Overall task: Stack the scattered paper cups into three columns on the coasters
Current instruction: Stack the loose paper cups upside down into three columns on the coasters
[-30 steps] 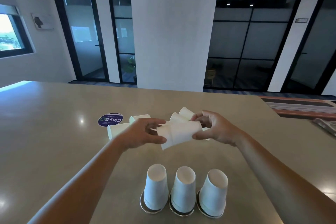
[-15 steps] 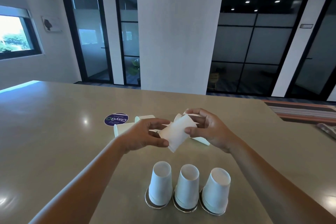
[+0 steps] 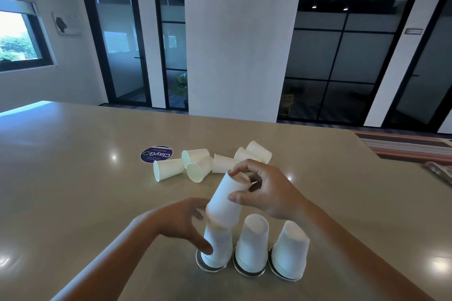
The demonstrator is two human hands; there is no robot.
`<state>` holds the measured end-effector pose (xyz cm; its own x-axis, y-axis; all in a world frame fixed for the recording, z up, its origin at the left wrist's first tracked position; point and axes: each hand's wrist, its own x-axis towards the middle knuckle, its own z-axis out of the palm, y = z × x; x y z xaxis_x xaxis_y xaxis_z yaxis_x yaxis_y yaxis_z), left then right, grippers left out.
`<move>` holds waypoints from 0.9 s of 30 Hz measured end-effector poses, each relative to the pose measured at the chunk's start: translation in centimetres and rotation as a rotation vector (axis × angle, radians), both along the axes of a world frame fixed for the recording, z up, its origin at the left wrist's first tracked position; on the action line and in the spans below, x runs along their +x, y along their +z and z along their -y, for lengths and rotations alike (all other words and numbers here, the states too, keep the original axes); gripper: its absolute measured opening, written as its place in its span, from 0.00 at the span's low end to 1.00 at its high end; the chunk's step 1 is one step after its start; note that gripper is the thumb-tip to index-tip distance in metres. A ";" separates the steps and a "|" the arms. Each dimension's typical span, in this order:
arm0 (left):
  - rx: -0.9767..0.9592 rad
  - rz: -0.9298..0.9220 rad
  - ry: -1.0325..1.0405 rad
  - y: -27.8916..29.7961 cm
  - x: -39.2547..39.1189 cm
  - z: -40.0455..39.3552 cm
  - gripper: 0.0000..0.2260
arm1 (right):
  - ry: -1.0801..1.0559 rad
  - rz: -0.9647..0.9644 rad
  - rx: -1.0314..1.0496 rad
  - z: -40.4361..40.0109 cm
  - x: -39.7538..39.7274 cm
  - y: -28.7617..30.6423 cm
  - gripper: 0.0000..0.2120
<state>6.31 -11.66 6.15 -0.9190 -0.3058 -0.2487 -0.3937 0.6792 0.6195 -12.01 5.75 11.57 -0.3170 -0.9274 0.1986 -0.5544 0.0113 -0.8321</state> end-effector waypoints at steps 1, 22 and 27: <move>-0.024 0.030 0.018 -0.8 0.0 -0.3 0.36 | -0.002 -0.036 0.025 0.0 0.4 -0.2 0.19; -0.286 0.049 -0.068 -3.9 0.3 -0.7 0.45 | 0.066 -0.408 0.184 0.9 4.1 -3.4 0.21; -0.298 0.049 -0.066 -3.7 0.3 -0.8 0.45 | 0.082 -0.467 0.194 0.9 4.4 -3.4 0.19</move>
